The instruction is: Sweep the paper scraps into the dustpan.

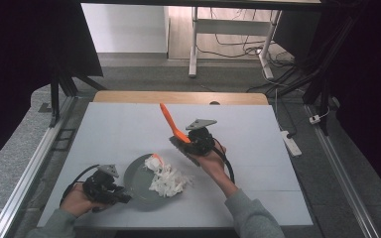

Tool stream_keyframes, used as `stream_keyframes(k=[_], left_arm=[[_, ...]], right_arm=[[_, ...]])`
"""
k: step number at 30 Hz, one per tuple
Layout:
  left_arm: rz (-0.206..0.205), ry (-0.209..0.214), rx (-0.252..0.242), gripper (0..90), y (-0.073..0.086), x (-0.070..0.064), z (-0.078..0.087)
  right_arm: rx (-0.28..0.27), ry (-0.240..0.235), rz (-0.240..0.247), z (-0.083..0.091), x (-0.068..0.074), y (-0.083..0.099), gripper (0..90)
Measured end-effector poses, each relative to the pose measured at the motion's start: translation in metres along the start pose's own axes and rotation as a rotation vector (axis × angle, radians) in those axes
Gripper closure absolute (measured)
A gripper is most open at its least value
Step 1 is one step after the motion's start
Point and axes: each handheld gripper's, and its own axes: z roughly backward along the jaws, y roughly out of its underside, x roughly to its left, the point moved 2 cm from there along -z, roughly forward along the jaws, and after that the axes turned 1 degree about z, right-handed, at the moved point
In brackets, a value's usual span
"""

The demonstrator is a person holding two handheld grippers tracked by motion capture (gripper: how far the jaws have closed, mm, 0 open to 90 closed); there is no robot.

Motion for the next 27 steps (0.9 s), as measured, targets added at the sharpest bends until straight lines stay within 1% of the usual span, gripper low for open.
stream_keyframes(k=[4, 13, 15, 20, 26, 27], left_arm=[[0.002, 0.0, -0.001, 61.3, 0.0, 0.0, 0.0], [0.003, -0.002, -0.003, 61.3, -0.001, -0.001, -0.001], [0.002, -0.004, -0.001, 61.3, -0.001, -0.002, -0.001], [0.002, -0.004, -0.002, 61.3, -0.003, -0.003, -0.002], [0.002, -0.008, -0.002, 61.3, -0.004, -0.004, -0.003], [0.001, -0.008, -0.001, 61.3, -0.004, -0.004, -0.003]], right_arm=[[0.038, -0.008, 0.005, -0.008, 0.002, 0.003, 70.2], [0.091, -0.027, 0.027, -0.02, 0.014, 0.008, 70.2], [0.1, -0.037, 0.039, -0.023, 0.018, 0.009, 70.2], [0.126, -0.063, 0.048, -0.029, 0.031, 0.01, 70.2], [0.123, -0.075, 0.086, -0.034, 0.049, 0.009, 70.2], [0.119, -0.08, 0.086, -0.034, 0.051, 0.008, 70.2]])
